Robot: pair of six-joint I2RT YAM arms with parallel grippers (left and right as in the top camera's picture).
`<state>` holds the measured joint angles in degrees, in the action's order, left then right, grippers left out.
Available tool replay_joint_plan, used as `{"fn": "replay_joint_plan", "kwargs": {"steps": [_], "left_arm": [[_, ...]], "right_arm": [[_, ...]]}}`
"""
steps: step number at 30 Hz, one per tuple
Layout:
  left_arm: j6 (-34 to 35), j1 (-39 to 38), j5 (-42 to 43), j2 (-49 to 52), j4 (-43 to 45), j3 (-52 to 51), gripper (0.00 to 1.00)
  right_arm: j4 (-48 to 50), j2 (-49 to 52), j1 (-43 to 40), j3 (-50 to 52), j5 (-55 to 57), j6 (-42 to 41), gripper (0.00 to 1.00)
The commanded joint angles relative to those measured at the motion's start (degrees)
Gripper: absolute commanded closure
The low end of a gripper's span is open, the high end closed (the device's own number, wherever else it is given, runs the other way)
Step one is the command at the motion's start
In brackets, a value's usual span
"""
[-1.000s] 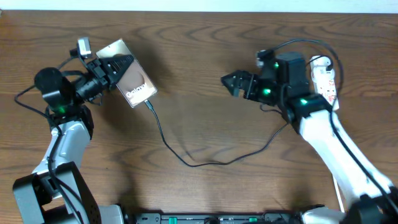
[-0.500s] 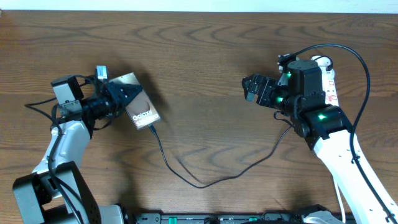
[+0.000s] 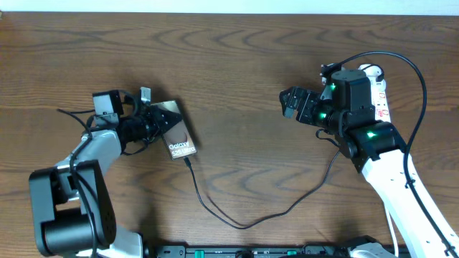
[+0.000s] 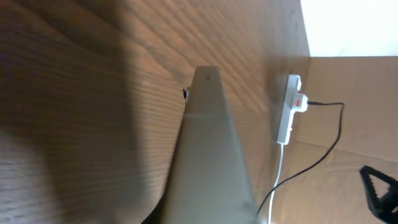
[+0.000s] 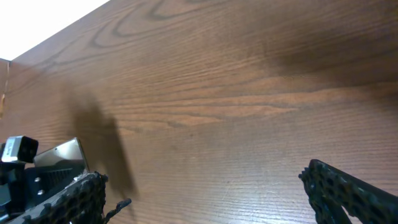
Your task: Plug charger to phone and switch on socket
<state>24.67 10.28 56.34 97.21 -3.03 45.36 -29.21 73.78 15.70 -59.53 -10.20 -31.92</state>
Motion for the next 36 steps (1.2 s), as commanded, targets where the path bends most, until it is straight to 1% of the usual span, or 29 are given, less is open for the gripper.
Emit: {"fn": "replay_joint_plan", "kwargs": {"steps": [1, 11, 17, 19, 22, 26, 29, 36], "left_arm": [[-1.11, -0.09, 0.33, 1.57, 0.81, 0.61, 0.93], [-1.99, -0.09, -0.57, 6.45, 0.76, 0.61, 0.93], [-2.01, -0.09, -3.30, 8.22, 0.76, 0.61, 0.93], [-2.16, -0.09, -4.26, 8.35, 0.72, 0.61, 0.93], [-2.16, -0.09, -7.91, 8.35, 0.52, 0.61, 0.93], [-2.19, -0.09, -8.02, 8.35, 0.52, 0.61, 0.93], [-2.19, -0.09, -9.94, 8.37, 0.48, 0.61, 0.93], [-2.16, -0.09, -9.94, 8.37, 0.48, 0.61, 0.93]], "right_arm": [[-0.17, -0.26, 0.13, -0.59, 0.85, 0.94, 0.01], [-0.17, -0.26, 0.13, -0.59, 0.85, 0.92, 0.01], [-0.17, -0.26, 0.13, -0.59, 0.83, 0.92, 0.01], [-0.17, -0.26, 0.13, -0.59, 0.83, 0.92, 0.01], [-0.17, -0.26, 0.15, -0.59, 0.83, 0.92, 0.01], [-0.20, -0.26, 0.13, -0.59, 0.83, 0.92, 0.01], [-0.20, -0.26, 0.15, -0.59, 0.83, 0.92, 0.01], [-0.20, -0.26, 0.15, -0.59, 0.83, 0.92, 0.01]]}}
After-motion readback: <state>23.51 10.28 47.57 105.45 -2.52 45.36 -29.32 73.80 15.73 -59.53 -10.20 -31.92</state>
